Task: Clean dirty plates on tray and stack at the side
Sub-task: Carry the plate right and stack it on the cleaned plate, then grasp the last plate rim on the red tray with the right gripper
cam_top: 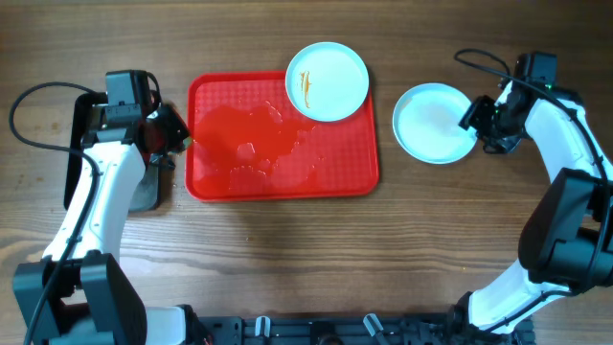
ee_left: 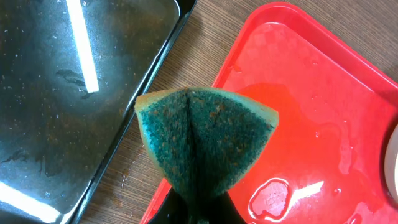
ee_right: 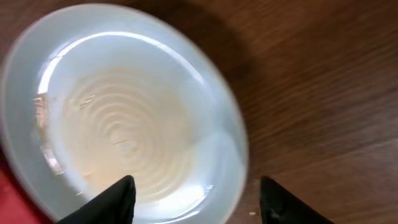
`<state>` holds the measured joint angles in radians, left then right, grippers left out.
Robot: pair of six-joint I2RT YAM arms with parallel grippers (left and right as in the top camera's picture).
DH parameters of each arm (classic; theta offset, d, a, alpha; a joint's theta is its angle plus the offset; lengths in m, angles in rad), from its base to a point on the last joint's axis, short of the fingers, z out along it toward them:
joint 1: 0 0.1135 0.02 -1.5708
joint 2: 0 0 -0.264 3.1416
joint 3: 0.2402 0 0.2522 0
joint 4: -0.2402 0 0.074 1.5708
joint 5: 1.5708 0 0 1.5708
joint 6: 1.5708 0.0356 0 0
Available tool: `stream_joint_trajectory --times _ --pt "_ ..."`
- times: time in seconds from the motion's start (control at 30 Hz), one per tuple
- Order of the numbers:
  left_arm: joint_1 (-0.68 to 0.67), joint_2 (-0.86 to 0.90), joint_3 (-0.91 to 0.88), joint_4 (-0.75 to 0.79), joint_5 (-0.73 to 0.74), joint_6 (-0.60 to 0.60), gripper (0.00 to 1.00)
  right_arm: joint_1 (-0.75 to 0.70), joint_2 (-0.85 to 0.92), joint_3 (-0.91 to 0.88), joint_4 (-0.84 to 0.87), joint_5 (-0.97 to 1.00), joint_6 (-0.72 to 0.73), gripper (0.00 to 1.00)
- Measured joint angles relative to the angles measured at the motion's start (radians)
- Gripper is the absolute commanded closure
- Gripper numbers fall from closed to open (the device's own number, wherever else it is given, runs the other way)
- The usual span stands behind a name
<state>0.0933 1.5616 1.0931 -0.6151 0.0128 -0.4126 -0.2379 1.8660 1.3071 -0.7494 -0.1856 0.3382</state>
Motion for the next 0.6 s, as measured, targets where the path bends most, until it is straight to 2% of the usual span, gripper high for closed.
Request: stream_joint_trajectory --times 0.13,0.17,0.27,0.37,0.5,0.6 --pt "0.0 0.0 0.0 0.001 0.0 0.0 0.96 0.048 0.0 0.094 -0.013 -0.119 -0.003 0.33" --pt "0.0 0.0 0.0 0.001 0.0 0.0 0.96 0.076 0.0 0.132 -0.012 -0.129 -0.003 0.3" --pt "0.0 0.0 0.0 0.001 0.0 0.0 0.96 0.211 0.0 0.227 0.034 -0.137 -0.002 0.29" --pt "0.0 0.0 0.0 0.001 0.0 0.0 0.96 0.36 0.0 0.242 0.082 -0.096 0.033 0.35" --pt "0.0 0.0 0.0 0.001 0.0 0.0 0.96 0.48 0.029 0.244 0.114 -0.011 0.106 0.35" --pt "0.0 0.0 0.0 0.001 0.0 0.0 0.96 0.537 0.115 0.244 0.15 0.05 0.171 0.45"
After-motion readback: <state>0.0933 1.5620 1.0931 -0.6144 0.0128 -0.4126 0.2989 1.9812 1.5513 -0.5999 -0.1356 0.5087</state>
